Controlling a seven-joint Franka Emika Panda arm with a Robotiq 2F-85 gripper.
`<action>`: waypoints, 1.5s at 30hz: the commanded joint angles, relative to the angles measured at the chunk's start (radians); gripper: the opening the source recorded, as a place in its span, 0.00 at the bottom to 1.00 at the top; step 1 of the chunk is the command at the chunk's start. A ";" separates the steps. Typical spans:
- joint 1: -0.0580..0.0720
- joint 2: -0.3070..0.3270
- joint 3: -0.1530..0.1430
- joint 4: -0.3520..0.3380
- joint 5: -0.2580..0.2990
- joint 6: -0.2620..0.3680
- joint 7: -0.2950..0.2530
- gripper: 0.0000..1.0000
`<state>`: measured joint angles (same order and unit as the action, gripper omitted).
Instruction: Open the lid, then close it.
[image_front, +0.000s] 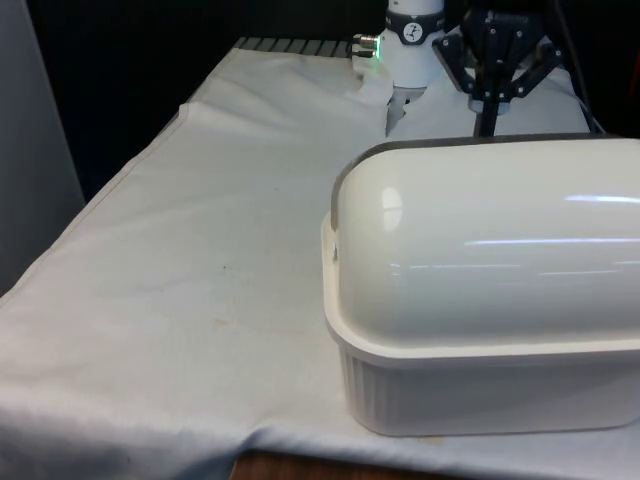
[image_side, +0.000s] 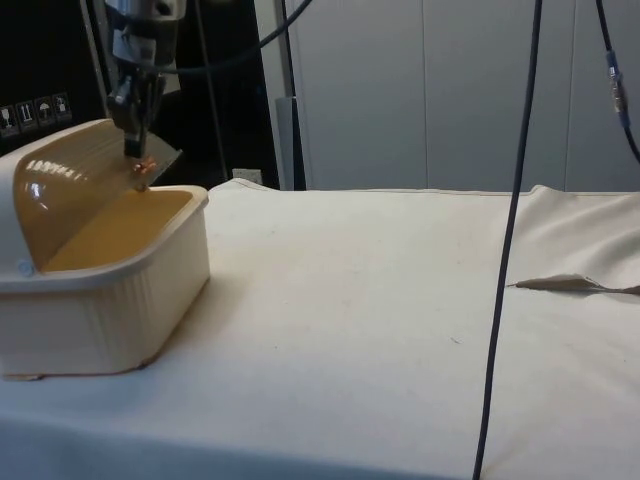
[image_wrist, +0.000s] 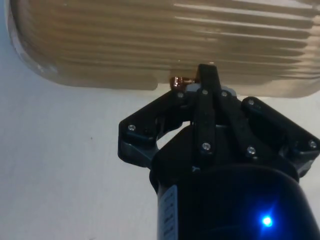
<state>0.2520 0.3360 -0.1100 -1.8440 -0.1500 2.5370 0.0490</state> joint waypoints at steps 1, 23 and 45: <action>0.002 -0.003 -0.001 -0.008 -0.007 -0.010 -0.001 0.00; 0.004 -0.010 0.010 -0.020 -0.040 -0.205 -0.031 0.00; 0.002 -0.006 0.015 -0.014 -0.035 -0.265 -0.044 0.25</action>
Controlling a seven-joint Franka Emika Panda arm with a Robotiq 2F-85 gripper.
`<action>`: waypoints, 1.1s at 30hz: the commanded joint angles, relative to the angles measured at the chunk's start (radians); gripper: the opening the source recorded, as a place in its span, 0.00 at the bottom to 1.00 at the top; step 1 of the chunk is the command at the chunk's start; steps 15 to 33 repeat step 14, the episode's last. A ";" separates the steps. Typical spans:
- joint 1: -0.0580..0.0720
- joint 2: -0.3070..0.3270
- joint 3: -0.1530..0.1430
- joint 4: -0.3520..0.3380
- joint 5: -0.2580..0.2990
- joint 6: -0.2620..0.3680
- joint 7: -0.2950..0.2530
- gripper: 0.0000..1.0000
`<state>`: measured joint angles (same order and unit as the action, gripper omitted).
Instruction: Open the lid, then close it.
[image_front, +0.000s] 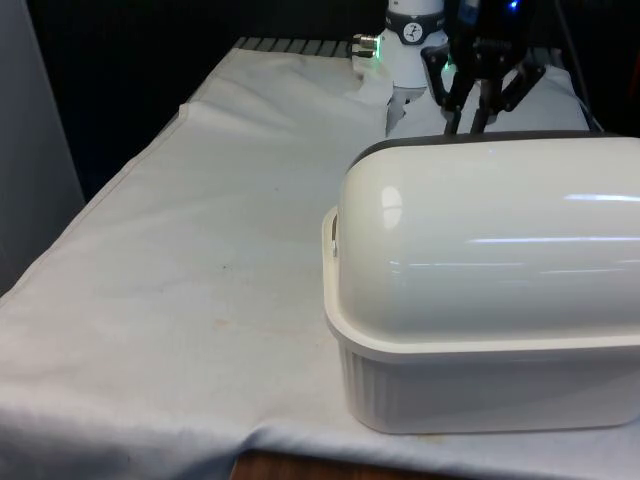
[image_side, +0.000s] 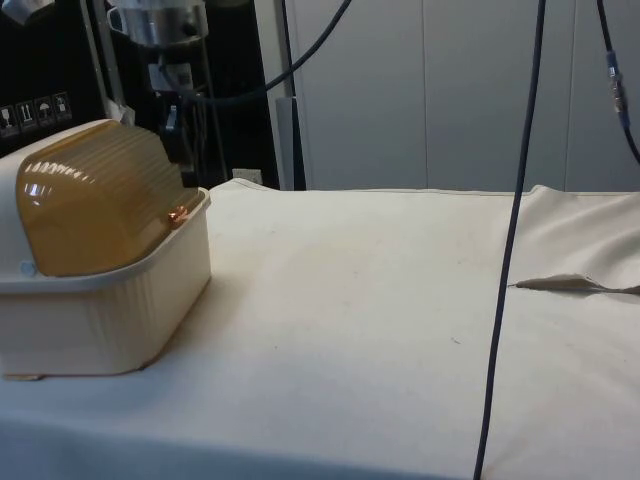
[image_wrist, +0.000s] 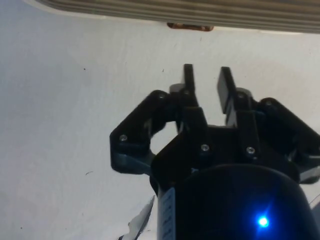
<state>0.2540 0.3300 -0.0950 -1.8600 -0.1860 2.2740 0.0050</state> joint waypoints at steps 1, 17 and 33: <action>0.000 0.000 0.000 0.002 0.001 -0.001 0.000 0.37; 0.000 0.000 0.000 0.001 0.001 0.000 0.000 0.98; 0.000 0.000 0.000 0.001 0.001 0.000 0.000 0.98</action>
